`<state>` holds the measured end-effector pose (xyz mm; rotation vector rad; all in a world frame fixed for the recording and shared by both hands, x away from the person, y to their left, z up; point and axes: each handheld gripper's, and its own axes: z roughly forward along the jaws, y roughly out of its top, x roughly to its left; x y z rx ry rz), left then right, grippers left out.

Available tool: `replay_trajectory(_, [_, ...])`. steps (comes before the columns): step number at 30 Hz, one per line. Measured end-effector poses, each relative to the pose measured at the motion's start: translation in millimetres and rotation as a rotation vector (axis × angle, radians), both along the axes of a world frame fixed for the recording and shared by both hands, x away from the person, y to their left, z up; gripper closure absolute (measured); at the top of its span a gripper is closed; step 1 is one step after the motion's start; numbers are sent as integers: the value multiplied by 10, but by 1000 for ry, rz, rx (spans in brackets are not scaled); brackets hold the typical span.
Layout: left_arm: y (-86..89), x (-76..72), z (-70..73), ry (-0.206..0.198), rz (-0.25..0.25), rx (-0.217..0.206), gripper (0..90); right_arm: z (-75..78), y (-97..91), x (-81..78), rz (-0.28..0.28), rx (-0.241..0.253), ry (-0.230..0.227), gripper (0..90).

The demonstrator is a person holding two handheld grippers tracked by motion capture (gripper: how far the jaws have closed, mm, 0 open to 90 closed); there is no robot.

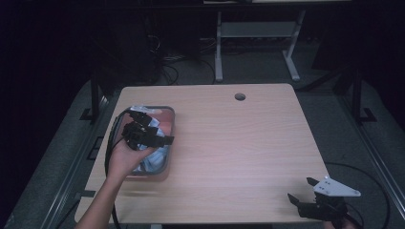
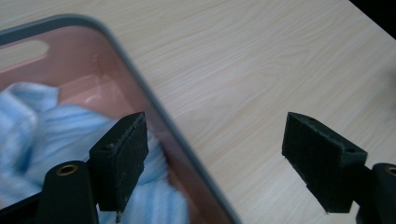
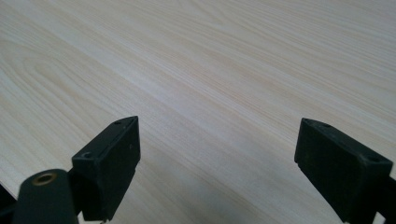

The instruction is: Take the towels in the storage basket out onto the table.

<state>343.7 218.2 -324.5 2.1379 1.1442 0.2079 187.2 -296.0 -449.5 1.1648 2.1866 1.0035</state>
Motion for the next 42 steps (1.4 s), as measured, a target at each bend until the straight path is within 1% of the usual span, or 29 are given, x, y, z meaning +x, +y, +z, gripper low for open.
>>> replay_trajectory(1, [81, 17, -28, 9, 15, 3, 221, 2, -3, -3, 2, 2, 0, 137])
replay_trajectory(3, [137, 24, -55, 6, 32, 13, 222, 3, -5, -3, 1, 3, 0, 137])
replay_trajectory(4, [137, 24, -55, 6, 32, 13, 223, 3, -5, -3, 1, 3, 0, 137])
replay_trajectory(5, [164, 30, -68, 6, 35, 22, 223, 3, -5, -3, 1, 2, 0, 137])
replay_trajectory(6, [190, 41, -86, 13, 39, 20, 225, 3, -5, -3, 2, 2, 0, 137])
replay_trajectory(7, [234, 63, -122, 30, 44, 18, 225, 3, -4, -3, 3, 1, 0, 137])
replay_trajectory(9, [285, 88, -169, 46, 61, 21, 225, 4, -2, -4, 7, -4, -1, 137])
replay_trajectory(11, [334, 104, -197, 49, 72, 24, 223, 5, 3, -5, 9, -2, -2, 137])
replay_trajectory(13, [394, 115, -227, 53, 100, 26, 223, 7, 3, -9, 10, -3, -4, 137])
replay_trajectory(15, [439, 120, -247, 56, 115, 28, 222, 8, 1, -9, 10, -1, -4, 137])
replay_trajectory(16, [439, 120, -247, 56, 115, 28, 220, 7, 0, -9, 9, 0, -3, 137])
replay_trajectory(17, [481, 126, -277, 65, 133, 23, 219, 6, -2, -6, 13, -3, -4, 137])
replay_trajectory(18, [481, 126, -277, 65, 133, 23, 218, 6, -2, -6, 13, -3, -4, 137])
replay_trajectory(20, [543, 141, -327, 81, 150, 28, 215, 5, 8, -7, 14, 0, -2, 137])
replay_trajectory(23, [568, 152, -369, 98, 152, 28, 222, 7, 18, -9, 17, -1, -2, 137])
replay_trajectory(24, [568, 152, -369, 98, 152, 28, 222, 7, 18, -9, 17, -1, -2, 137])
replay_trajectory(25, [559, 151, -381, 103, 148, 46, 227, 7, 23, -9, 21, -3, -2, 137])
replay_trajectory(27, [552, 156, -395, 103, 153, 53, 232, 5, 25, -8, 23, -6, -3, 137])
replay_trajectory(29, [545, 165, -414, 108, 160, 78, 226, 7, 30, -10, 23, -4, -3, 137])
replay_trajectory(31, [543, 176, -445, 115, 168, 85, 221, 10, 34, -15, 19, -5, -3, 137])
replay_trajectory(33, [538, 185, -476, 122, 173, 105, 218, 10, 32, -15, 21, -5, -7, 137])
replay_trajectory(34, [538, 185, -476, 122, 173, 105, 219, 10, 32, -15, 21, -5, -7, 137])
replay_trajectory(35, [541, 197, -522, 141, 179, 110, 219, 11, 30, -16, 21, -5, -7, 137])
replay_trajectory(36, [541, 197, -522, 141, 179, 110, 219, 11, 30, -16, 21, -5, -7, 137])
replay_trajectory(37, [539, 205, -562, 159, 178, 110, 219, 12, 28, -16, 22, -6, -8, 137])
replay_trajectory(38, [539, 205, -562, 159, 178, 110, 219, 13, 28, -16, 22, -5, -8, 137])
replay_trajectory(39, [528, 209, -605, 171, 174, 131, 219, 13, 27, -16, 23, -5, -9, 137])
replay_trajectory(41, [515, 221, -646, 194, 168, 148, 220, 13, 27, -16, 23, -6, -10, 137])
replay_trajectory(42, [502, 230, -669, 199, 170, 165, 221, 13, 28, -16, 23, -5, -9, 137])
